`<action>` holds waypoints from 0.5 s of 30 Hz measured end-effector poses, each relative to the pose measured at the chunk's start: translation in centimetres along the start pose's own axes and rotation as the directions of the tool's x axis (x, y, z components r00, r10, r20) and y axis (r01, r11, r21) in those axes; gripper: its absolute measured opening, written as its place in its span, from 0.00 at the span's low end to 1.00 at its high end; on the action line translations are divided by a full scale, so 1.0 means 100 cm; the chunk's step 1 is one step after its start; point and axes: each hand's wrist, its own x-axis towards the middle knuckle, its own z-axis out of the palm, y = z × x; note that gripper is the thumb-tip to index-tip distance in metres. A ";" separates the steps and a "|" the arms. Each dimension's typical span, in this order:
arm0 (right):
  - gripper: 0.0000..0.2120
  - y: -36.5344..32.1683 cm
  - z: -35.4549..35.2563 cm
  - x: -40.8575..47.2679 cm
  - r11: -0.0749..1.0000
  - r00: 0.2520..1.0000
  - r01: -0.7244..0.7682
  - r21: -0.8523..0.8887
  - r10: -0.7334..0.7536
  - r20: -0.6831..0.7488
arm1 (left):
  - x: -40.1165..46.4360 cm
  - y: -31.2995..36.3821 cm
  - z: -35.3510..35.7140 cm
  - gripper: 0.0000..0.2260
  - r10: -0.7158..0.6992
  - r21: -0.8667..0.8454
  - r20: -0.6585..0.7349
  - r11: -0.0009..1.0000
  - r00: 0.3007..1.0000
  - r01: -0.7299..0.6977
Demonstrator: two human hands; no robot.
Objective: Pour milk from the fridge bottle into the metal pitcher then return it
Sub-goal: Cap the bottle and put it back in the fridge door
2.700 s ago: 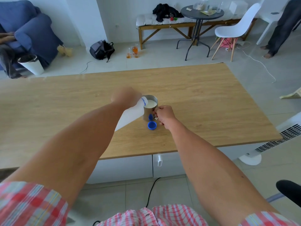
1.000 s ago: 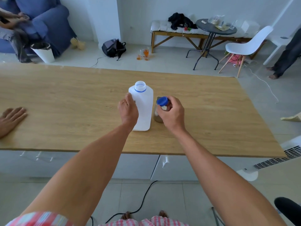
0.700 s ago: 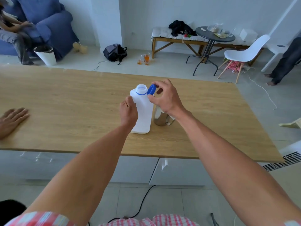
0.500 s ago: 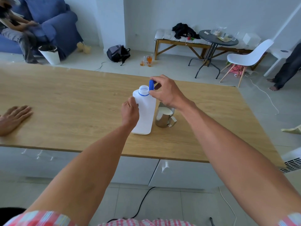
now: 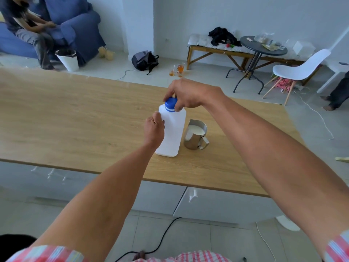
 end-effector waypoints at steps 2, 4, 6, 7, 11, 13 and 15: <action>0.13 -0.001 -0.002 0.002 0.999 0.999 -0.045 -0.002 0.045 -0.008 | -0.001 0.001 0.002 0.18 0.004 -0.009 -0.017 1.000 1.000 -0.004; 0.20 -0.004 0.002 0.003 0.993 0.991 -0.115 0.012 0.116 -0.061 | -0.003 0.002 0.002 0.18 0.014 -0.009 -0.037 1.000 0.999 -0.014; 0.23 -0.011 0.010 0.001 0.975 0.967 -0.214 -0.058 0.203 -0.152 | -0.004 0.001 0.005 0.18 0.027 -0.011 -0.062 1.000 0.998 -0.028; 0.21 -0.016 0.015 0.000 0.960 0.951 -0.258 -0.109 0.232 -0.206 | -0.004 0.001 0.006 0.18 0.028 -0.013 -0.076 1.000 0.997 -0.029; 0.23 -0.019 0.035 0.000 0.926 0.896 -0.351 -0.138 0.290 -0.336 | -0.004 -0.001 0.009 0.16 0.015 -0.006 -0.106 1.000 0.994 -0.016; 0.28 -0.011 0.036 0.000 0.938 0.916 -0.305 -0.163 0.242 -0.320 | -0.004 -0.001 0.007 0.17 0.012 -0.004 -0.099 1.000 0.995 -0.013; 0.32 -0.002 0.031 -0.003 0.951 0.945 -0.209 -0.226 0.137 -0.297 | -0.003 -0.001 0.007 0.17 0.003 -0.004 -0.098 1.000 0.995 -0.003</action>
